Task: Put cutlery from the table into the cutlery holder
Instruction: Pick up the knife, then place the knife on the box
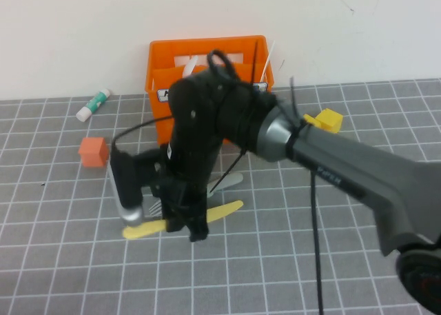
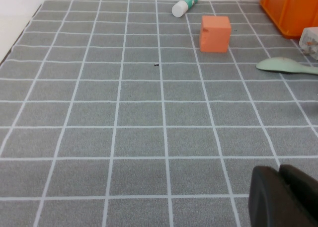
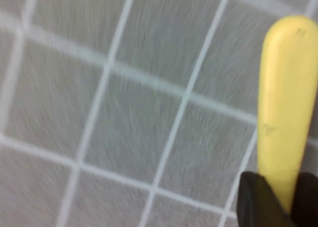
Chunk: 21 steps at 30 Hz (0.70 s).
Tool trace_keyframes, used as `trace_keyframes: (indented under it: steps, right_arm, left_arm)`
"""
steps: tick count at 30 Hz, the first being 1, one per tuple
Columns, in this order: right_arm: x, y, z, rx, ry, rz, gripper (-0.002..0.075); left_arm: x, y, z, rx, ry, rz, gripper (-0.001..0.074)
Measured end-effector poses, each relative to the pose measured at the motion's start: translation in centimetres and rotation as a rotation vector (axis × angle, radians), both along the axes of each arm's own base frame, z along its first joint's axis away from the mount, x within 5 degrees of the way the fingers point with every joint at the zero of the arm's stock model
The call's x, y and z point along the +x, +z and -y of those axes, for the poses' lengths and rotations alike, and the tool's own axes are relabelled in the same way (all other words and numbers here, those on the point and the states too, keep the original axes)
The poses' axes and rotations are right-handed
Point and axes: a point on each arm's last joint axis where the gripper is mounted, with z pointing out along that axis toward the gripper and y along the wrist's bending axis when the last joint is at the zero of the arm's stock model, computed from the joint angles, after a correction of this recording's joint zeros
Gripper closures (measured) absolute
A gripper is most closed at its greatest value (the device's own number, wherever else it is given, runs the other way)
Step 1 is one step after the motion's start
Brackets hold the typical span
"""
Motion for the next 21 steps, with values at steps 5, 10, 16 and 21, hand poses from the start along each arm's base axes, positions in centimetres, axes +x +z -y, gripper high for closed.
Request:
trace_keyframes:
  steps: [5, 10, 16, 21]
  right_arm:
    - [-1.2, 2.0, 0.2, 0.092, -0.131, -0.126, 0.0596]
    - [-2.4, 2.7, 0.3, 0.241, -0.274, -0.218, 0.0596]
    - [-4.3, 4.7, 0.7, 0.675, -0.585, -0.085, 0.0596]
    - [-4.8, 9.0, 3.4, 1.073, -0.895, 0.249, 0.0596]
  left_arm:
    - [0.0, 0.0, 0.0, 0.0, 0.0, 0.0, 0.0736]
    - [0.0, 0.0, 0.0, 0.0, 0.0, 0.0, 0.0736]
    - [0.0, 0.0, 0.0, 0.0, 0.0, 0.0, 0.0736]
    - [0.0, 0.0, 0.0, 0.0, 0.0, -0.002, 0.0736]
